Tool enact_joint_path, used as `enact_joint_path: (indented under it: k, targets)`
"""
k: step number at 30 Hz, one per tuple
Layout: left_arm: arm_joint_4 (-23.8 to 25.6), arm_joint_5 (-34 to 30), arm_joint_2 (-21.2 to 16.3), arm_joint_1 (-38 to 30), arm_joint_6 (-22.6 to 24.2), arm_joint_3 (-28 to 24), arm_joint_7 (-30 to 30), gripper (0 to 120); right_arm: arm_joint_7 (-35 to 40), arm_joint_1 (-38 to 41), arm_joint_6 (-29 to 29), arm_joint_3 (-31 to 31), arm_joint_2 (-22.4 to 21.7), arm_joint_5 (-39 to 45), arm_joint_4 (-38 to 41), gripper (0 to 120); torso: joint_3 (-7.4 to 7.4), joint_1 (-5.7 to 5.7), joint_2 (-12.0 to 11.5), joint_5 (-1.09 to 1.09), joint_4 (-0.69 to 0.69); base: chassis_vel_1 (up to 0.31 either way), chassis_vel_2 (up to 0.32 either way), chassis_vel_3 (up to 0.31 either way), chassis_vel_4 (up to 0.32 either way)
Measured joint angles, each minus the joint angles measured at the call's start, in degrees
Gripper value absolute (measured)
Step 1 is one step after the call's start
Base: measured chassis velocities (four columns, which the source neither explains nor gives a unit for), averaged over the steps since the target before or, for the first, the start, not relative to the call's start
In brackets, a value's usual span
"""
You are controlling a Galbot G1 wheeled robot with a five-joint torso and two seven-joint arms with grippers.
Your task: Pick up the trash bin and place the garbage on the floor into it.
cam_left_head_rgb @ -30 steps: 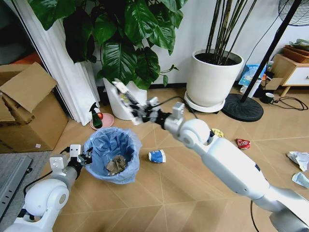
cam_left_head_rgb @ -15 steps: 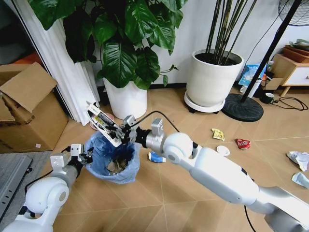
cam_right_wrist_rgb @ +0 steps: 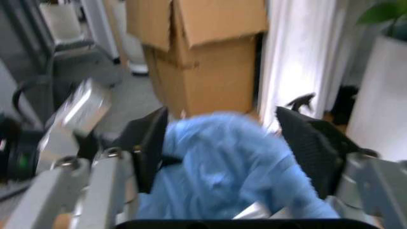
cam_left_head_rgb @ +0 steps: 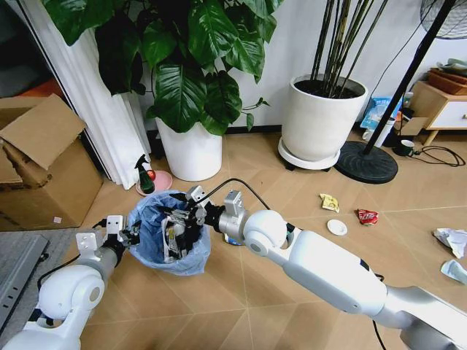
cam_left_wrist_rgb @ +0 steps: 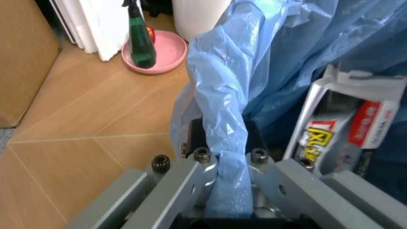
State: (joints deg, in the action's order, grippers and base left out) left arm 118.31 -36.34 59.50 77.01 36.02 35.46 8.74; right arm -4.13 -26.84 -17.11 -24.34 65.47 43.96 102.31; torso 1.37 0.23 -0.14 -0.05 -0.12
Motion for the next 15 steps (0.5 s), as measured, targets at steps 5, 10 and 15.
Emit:
enact_joint_path:
  k: [5, 10, 15]
  targets:
    - [0.00, 0.08, 0.13, 0.10, -0.10, 0.48, 0.00, 0, 1.65, 0.03, -0.77, 4.92, -3.04, 2.18, 2.12, 88, 0.00, 0.00, 0.00, 0.00, 0.00, 0.000, 0.000, 0.000, 0.000]
    - [0.01, 0.21, 0.43, 0.27, -0.15, 0.73, -0.01, 0, 1.86, -0.84, -1.32, 10.01, -5.87, 2.86, 1.53, 99, 0.00, 0.00, 0.00, 0.01, -0.02, 0.000, 0.000, 0.000, 0.000]
    - [0.48, 0.28, 0.55, 0.59, -0.24, 1.04, -0.01, 0, 1.28, -2.09, -1.14, 14.72, -7.12, 1.22, -5.27, 100, 0.00, 0.00, 0.00, 0.02, -0.01, 0.000, 0.000, 0.000, 0.000]
